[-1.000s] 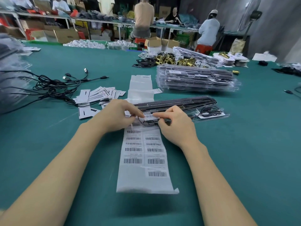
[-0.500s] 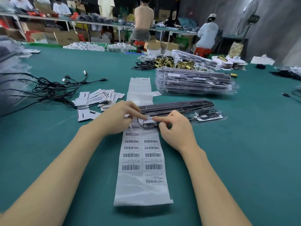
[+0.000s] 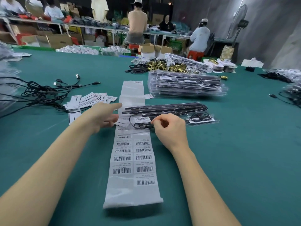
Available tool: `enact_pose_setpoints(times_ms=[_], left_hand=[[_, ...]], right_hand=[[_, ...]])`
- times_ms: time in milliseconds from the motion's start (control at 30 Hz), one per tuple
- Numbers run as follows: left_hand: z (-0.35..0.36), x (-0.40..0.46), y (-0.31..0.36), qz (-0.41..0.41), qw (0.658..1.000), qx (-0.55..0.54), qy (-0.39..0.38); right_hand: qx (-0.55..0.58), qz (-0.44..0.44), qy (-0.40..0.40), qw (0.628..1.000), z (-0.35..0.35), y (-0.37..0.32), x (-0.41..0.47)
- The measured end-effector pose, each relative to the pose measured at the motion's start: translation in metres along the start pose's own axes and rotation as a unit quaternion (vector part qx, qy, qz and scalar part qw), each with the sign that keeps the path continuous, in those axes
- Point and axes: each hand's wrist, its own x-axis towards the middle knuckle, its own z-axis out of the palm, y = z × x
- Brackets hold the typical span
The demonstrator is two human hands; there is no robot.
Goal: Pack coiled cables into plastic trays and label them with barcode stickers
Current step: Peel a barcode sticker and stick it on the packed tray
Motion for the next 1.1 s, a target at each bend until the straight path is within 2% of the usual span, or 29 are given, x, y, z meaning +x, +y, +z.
enact_pose_setpoints(times_ms=[100,200,400,467,567,633,700,800,900,1000,1100], left_hand=[[-0.001,0.003,-0.001,-0.060,0.984,-0.167,-0.010],[-0.001,0.003,-0.001,-0.081,0.969,-0.222,-0.070],[0.018,-0.009,-0.001,0.022,0.984,-0.113,-0.137],[0.030,-0.010,-0.004,0.016,0.976,-0.139,-0.166],[0.042,-0.008,-0.006,0.002,0.975,-0.172,-0.141],[0.052,-0.005,-0.001,0.009,0.975,-0.181,-0.131],[0.066,0.004,0.010,0.024,0.983,-0.127,-0.131],[0.092,0.016,0.032,0.027,0.988,-0.074,-0.132],[0.109,0.028,0.049,0.016,0.989,0.062,-0.132],[0.111,0.034,0.056,0.034,0.948,0.247,-0.196],[0.116,0.035,0.054,0.087,0.906,0.380,-0.163]], right_hand=[[0.011,-0.006,-0.005,1.000,0.000,-0.003,-0.001],[0.025,-0.015,0.015,0.999,0.001,-0.009,-0.003],[0.050,-0.035,0.120,0.991,0.002,-0.014,-0.005],[0.054,-0.045,0.133,0.989,0.003,-0.014,-0.005],[0.063,-0.046,0.157,0.984,0.005,-0.016,-0.006],[0.057,-0.020,0.196,0.979,0.007,-0.018,-0.005],[0.053,0.045,0.222,0.973,0.007,-0.017,0.000],[0.074,0.129,0.136,0.979,0.002,-0.011,0.002],[0.064,0.131,0.012,0.989,-0.008,-0.005,0.005],[-0.037,0.104,-0.109,0.988,-0.011,0.001,0.008],[-0.095,0.064,-0.136,0.984,-0.004,0.004,0.008]])
